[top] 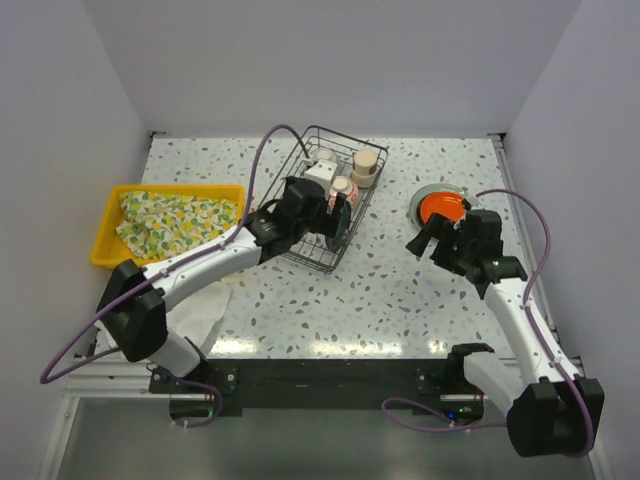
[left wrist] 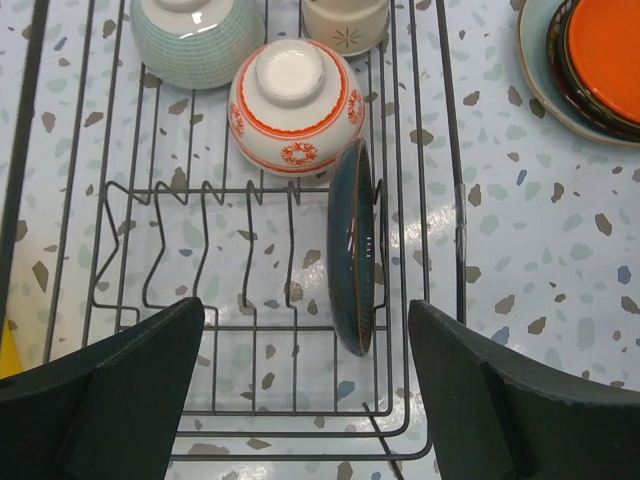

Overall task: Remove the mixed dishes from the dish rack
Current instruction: Pick up the plate from the dish rack.

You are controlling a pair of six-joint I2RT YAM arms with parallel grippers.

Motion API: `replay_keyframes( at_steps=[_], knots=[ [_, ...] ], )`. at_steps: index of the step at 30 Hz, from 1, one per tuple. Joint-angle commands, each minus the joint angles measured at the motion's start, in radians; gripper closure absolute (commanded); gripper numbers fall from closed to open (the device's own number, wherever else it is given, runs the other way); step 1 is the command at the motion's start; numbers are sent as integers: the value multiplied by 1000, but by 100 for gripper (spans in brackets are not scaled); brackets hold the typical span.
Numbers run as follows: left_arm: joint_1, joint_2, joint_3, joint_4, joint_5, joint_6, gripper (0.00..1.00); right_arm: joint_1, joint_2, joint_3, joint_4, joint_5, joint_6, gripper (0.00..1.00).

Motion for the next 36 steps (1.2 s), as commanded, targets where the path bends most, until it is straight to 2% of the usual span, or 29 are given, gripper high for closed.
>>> replay_keyframes(
  at_steps=[1,8,10,17,19,26,36],
  knots=[
    [-36,91,117,-73,-57,-32,16,2,-44,-42,53,2,23,2],
    [-45,258,249,-134,-86,-29,27,2,-92,-105,61,-24,28,2],
    [-47,280,263,-137,-92,-25,37,4,-104,-117,61,-26,25,2],
    [-45,359,310,-130,-155,-22,46,5,-124,-151,75,-35,23,2],
    [-47,372,318,-130,-166,-21,54,4,-132,-159,76,-35,26,2],
    [-47,410,347,-147,-173,-21,61,5,-144,-168,69,-38,25,2],
    [-45,387,362,-176,-177,-22,91,5,-152,-179,70,-47,29,2]
  ],
)
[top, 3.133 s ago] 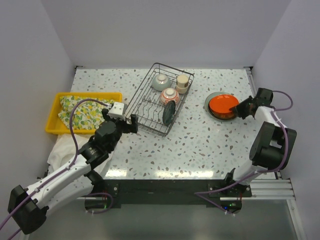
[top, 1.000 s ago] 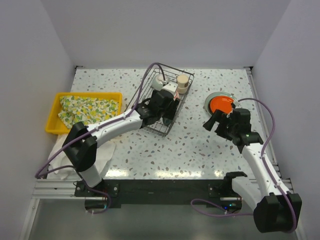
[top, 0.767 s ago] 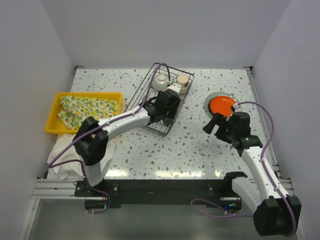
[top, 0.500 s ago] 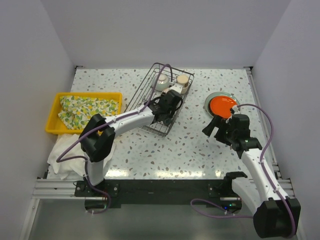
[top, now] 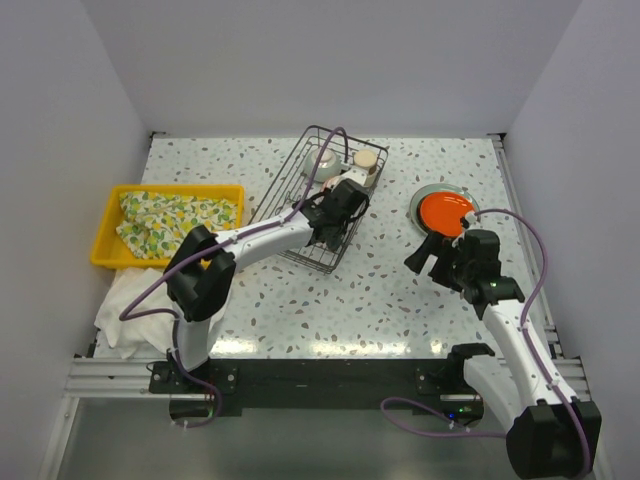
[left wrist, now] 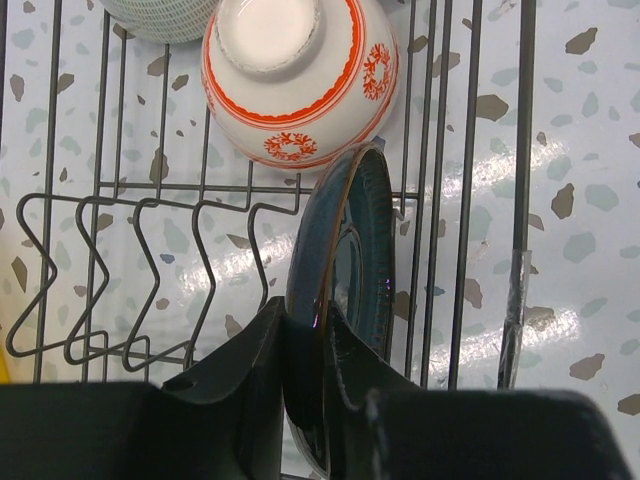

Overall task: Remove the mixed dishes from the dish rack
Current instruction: Pick up the plate from the dish rack.

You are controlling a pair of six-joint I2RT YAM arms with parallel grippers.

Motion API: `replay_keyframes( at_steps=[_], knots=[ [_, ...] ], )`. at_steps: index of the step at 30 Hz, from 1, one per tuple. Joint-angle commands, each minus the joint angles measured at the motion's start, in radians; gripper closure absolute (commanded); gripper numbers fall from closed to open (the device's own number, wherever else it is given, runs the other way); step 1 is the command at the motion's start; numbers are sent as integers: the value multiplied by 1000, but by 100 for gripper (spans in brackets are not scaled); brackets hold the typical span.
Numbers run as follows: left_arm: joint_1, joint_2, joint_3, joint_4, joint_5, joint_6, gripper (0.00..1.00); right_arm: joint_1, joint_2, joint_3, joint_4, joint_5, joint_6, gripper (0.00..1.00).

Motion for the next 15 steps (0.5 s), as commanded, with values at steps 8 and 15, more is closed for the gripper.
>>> replay_keyframes(
  at_steps=[8,15],
  knots=[
    [-5,-93,80,-41,-13,-3,94,2,-22,-16,34,-20,16,2],
    [-5,-161,88,-70,5,-3,99,3,-22,-16,39,-27,14,2]
  ],
)
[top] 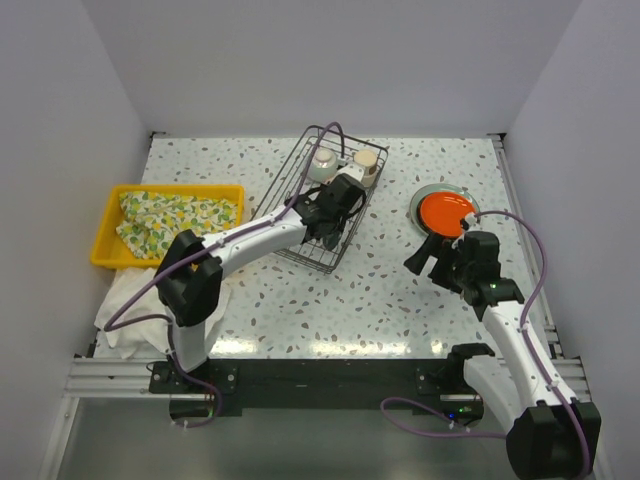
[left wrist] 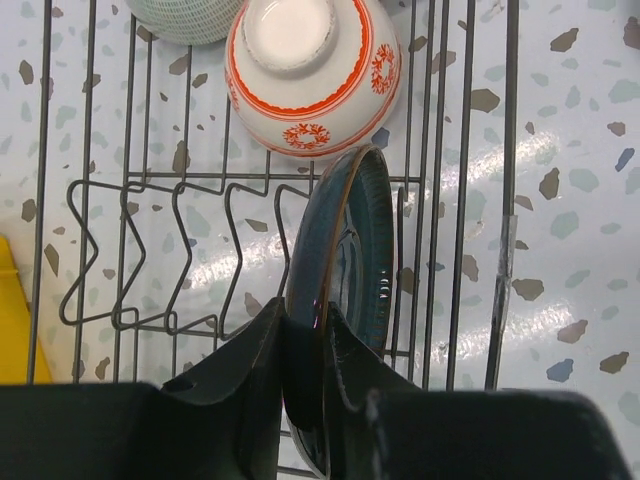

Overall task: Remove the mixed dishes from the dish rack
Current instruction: Pick up the plate from the dish rack, then place the plate on the plate.

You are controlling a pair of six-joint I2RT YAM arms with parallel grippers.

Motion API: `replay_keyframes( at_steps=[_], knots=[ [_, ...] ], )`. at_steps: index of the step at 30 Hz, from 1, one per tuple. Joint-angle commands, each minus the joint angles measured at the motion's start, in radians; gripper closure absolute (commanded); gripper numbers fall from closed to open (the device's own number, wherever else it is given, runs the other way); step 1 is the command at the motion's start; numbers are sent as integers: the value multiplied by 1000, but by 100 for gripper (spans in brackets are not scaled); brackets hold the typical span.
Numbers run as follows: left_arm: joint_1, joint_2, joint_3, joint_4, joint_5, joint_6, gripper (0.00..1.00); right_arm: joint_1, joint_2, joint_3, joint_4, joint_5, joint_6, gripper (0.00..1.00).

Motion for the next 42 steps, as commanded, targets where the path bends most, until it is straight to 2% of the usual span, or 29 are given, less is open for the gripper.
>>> replay_keyframes(
  at_steps=[1,12,18,23,31,36,39,42],
  knots=[
    [-4,-123,66,7,-8,-3,100,3,-14,-3,40,-28,5,2],
    [1,-287,-11,19,-5,-37,100,5,-8,0,119,-133,2,2],
    [70,-419,-135,142,186,-153,100,5,6,-20,277,-299,83,2],
    [126,-499,-261,263,370,-254,100,3,21,-48,473,-431,215,2],
    [146,-544,-400,444,611,-435,100,8,61,-49,656,-508,347,5],
    [145,-545,-486,613,717,-552,100,11,78,-48,676,-508,363,7],
    [146,-537,-511,676,762,-598,100,17,79,-54,685,-514,367,11],
    [143,-527,-516,722,791,-627,100,17,82,-68,710,-529,381,22]
  ],
)
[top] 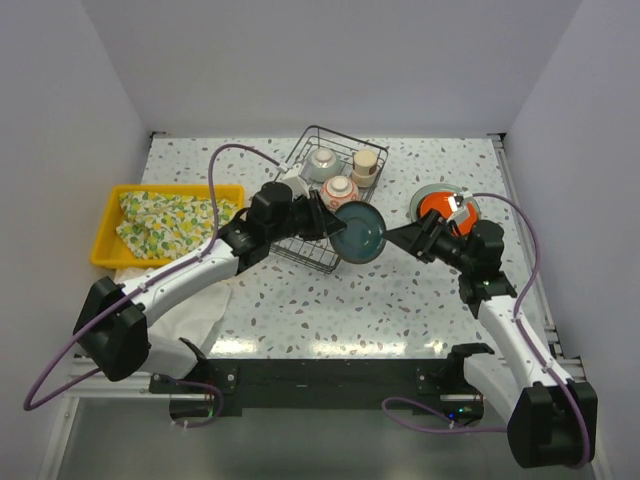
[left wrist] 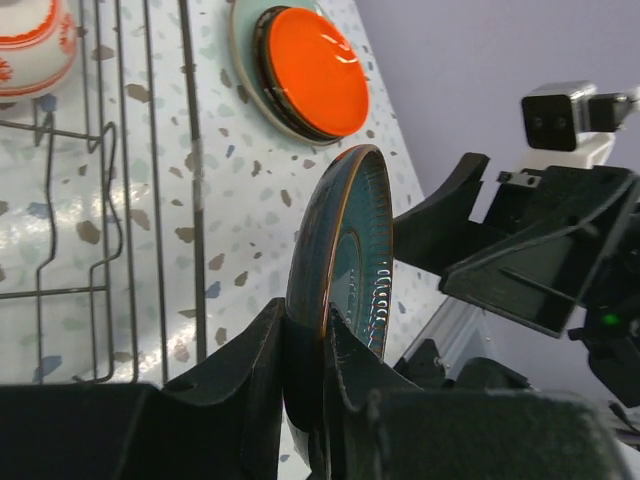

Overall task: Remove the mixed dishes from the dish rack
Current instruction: Place the plate on the plate.

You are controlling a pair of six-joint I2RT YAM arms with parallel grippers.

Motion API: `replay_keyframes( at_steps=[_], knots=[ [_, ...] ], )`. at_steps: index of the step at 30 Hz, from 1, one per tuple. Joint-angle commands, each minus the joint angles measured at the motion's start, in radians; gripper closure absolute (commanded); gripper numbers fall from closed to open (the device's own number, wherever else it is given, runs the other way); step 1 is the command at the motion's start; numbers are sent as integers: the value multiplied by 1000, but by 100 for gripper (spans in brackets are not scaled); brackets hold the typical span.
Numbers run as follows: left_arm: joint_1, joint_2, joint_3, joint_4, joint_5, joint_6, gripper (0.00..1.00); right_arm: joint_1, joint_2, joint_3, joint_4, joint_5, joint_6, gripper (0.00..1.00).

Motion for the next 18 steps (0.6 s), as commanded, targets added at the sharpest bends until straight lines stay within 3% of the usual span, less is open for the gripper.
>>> replay_keyframes(
  at_steps=[1,5,8,11,12,14,15,17,18],
  knots=[
    [0,-32,6,245,105,-106,100,8,6,-21,85,-50,37,24],
    [-1,-14,2,273,130,-124,100,16,11,-21,99,-63,44,36],
    [-6,0,-1,287,143,-136,100,17,8,-19,107,-70,43,51],
    [-6,6,-7,293,153,-136,100,17,6,-15,108,-75,44,73],
    [-6,8,-12,293,150,-133,100,19,5,-15,107,-73,41,84],
    [-7,6,-17,275,144,-112,100,19,0,-13,99,-70,34,94],
    [-7,6,-18,265,128,-103,97,21,-1,-11,78,-61,20,100],
    [-6,-2,-23,244,108,-68,88,21,-6,-7,58,-52,8,100],
    [-3,-6,-24,232,81,-52,76,19,-6,-4,39,-38,-3,100]
  ],
)
